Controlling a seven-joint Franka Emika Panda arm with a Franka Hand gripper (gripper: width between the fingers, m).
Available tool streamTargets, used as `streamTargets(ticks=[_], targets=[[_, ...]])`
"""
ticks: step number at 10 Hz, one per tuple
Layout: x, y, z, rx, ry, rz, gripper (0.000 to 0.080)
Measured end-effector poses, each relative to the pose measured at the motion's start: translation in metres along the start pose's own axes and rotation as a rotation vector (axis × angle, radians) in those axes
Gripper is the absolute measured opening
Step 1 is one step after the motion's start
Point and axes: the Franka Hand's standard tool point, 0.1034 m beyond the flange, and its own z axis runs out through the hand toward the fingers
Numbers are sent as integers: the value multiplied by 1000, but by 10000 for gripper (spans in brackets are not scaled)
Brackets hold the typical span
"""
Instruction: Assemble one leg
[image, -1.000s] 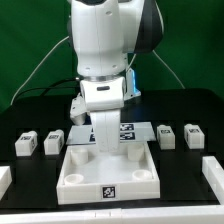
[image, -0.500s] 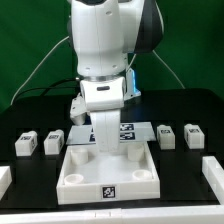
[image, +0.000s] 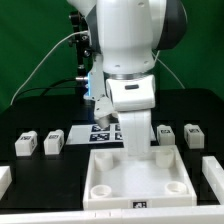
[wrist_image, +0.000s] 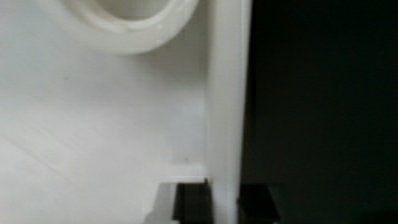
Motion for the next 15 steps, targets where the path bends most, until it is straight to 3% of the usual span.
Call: streamTargets(ticks=[3, 8, 9, 10, 12, 13, 14, 15], targets=[[30, 14, 0, -13, 13, 21, 58], [31, 17, 9, -21, 16, -24, 58], [31, 17, 9, -21, 16, -17, 141], [31, 17, 10, -20, 16, -16, 141], [30, 17, 10, -20, 16, -15, 415], [30, 17, 10, -20, 16, -14, 415], [30, 17, 10, -20, 16, -14, 583], [30, 17, 10, -20, 16, -14, 629]])
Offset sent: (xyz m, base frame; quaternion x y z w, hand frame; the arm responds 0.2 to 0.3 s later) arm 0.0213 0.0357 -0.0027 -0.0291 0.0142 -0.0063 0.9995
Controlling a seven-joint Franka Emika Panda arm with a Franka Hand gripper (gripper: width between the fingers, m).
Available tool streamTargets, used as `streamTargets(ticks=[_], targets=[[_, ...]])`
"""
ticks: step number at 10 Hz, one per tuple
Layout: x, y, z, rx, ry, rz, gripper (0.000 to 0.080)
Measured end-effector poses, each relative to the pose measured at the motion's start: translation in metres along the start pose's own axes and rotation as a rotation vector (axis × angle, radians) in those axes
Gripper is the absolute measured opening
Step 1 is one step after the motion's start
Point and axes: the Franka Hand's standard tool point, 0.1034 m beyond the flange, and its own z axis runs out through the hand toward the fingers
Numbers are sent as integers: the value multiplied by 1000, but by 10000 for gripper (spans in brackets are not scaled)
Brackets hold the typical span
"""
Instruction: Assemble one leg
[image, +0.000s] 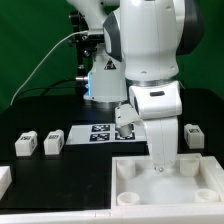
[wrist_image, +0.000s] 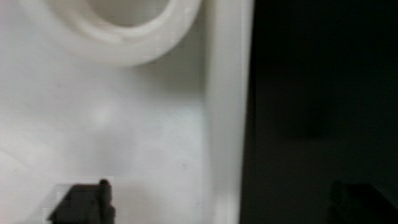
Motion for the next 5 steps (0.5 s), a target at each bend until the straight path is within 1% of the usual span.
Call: streamTargets(ticks=[1, 2, 5], targets=[[0, 0, 0, 0, 0, 0, 629], [0, 0, 0, 0, 0, 0, 645], [0, 0, 0, 0, 0, 1, 648]])
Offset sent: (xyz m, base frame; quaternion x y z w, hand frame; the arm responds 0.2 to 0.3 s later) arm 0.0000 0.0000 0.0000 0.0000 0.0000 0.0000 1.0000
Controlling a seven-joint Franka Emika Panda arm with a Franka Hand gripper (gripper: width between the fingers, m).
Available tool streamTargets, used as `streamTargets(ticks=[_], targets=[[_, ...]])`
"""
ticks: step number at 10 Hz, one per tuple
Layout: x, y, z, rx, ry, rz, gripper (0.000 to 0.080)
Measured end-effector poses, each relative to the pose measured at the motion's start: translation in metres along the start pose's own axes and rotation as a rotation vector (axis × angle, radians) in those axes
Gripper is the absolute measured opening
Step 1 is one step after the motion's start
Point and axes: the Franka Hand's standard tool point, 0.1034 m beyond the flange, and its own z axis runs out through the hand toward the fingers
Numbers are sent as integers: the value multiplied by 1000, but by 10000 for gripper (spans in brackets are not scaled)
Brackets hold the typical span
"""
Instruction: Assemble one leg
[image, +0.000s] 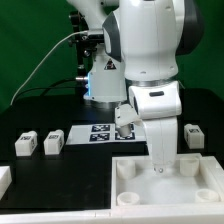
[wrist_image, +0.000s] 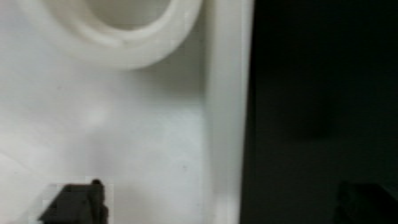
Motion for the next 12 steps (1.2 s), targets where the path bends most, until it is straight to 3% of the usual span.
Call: streamTargets(ticks=[2, 3, 6, 9, 12], targets=[[-1, 0, -2, -3, -1, 9, 648], [-1, -1, -12, -17, -4, 49, 648], [19, -28, -29, -30, 4, 305, 648], [63, -43, -29, 35, 79, 943, 648], [89, -37, -34, 53, 91, 1277, 648]])
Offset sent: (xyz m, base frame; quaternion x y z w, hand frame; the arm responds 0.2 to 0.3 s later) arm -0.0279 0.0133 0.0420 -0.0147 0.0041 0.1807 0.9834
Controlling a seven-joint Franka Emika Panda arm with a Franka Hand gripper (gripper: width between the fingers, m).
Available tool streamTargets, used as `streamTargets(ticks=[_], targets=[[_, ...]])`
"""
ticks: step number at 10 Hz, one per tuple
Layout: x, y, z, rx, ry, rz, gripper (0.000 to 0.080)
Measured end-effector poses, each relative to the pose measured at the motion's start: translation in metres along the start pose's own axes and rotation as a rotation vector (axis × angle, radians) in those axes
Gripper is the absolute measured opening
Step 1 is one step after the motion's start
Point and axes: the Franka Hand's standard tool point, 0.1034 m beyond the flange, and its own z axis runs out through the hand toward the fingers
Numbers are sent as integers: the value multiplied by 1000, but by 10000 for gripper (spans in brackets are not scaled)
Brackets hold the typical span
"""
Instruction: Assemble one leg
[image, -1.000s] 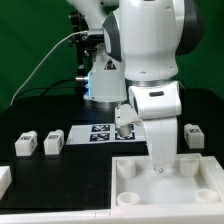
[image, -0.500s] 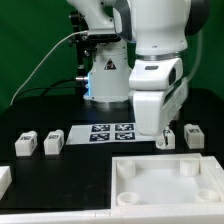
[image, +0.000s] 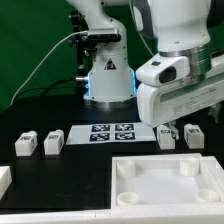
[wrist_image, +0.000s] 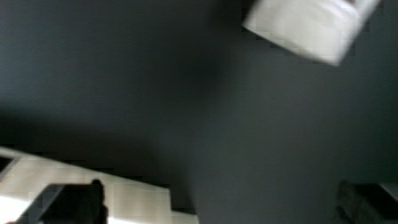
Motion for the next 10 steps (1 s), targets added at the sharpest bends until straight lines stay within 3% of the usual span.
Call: streamTargets(ticks=[3, 4, 5, 7, 9, 10], targets=[[-3, 1, 1, 5, -10, 90, 648], [-6, -3, 2, 10, -44, 126, 648], [-12, -18, 6, 4, -80, 220, 648], [-26, -45, 16, 0, -311, 263, 648], [-35, -37, 30, 2, -490, 128, 648], [-50, -39, 26, 12, -626, 144, 648]])
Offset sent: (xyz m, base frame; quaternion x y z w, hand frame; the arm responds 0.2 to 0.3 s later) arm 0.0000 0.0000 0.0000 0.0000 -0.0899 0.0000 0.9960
